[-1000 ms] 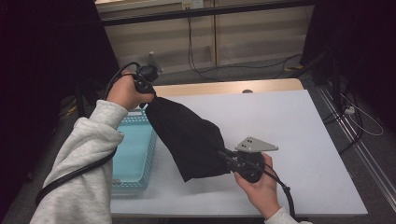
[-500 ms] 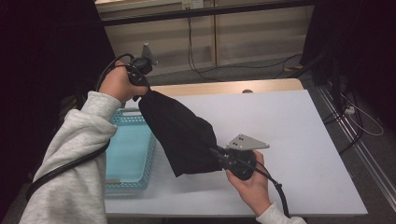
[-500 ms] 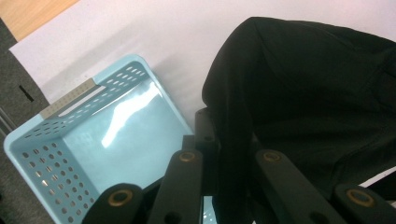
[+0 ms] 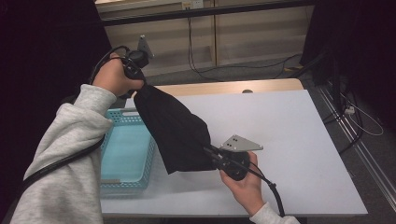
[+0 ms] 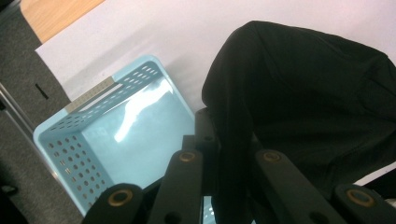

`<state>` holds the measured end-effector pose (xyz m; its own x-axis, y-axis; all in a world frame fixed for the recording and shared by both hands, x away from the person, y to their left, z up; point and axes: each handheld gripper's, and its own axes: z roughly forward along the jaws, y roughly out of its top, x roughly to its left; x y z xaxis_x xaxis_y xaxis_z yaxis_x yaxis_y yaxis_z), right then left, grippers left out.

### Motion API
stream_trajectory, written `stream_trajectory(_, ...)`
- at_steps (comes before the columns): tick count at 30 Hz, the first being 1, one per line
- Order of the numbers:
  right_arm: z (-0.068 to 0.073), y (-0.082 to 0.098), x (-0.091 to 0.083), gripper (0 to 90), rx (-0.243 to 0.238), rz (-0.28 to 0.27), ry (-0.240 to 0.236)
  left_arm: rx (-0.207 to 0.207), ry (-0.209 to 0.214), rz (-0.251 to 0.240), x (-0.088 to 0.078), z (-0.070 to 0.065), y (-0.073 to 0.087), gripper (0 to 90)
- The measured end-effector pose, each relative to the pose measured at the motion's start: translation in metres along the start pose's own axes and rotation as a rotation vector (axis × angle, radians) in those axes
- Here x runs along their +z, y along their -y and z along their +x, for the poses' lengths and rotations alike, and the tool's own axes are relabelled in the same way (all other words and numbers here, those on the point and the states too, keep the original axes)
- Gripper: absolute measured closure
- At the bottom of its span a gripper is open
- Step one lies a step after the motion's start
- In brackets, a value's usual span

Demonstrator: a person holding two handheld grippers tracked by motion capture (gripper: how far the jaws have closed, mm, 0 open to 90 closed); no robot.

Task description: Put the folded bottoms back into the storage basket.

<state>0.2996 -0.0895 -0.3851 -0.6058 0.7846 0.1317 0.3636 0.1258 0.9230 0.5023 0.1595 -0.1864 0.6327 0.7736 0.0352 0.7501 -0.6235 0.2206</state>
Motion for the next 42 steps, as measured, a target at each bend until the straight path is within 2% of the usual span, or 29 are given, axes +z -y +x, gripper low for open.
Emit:
stream_trajectory(8,0.008,-0.005,0.007,82.6,-0.001,-0.017,-0.025,-0.001,-0.027,0.017,-0.012,0.005,0.000,85.3)
stream_trajectory(16,0.015,-0.013,0.011,82.6,-0.018,-0.034,-0.040,0.015,-0.046,0.075,-0.026,0.010,-0.003,85.3)
stream_trajectory(26,0.027,-0.028,0.014,82.6,-0.014,-0.074,-0.082,0.016,-0.081,0.075,-0.052,0.015,-0.003,85.3)
stream_trajectory(30,0.033,-0.033,0.019,82.6,-0.023,-0.074,-0.089,0.007,-0.098,0.091,-0.054,0.021,0.000,85.3)
stream_trajectory(42,0.049,-0.041,0.038,82.5,-0.032,-0.066,-0.131,-0.028,-0.106,0.069,-0.064,0.039,0.015,85.3)
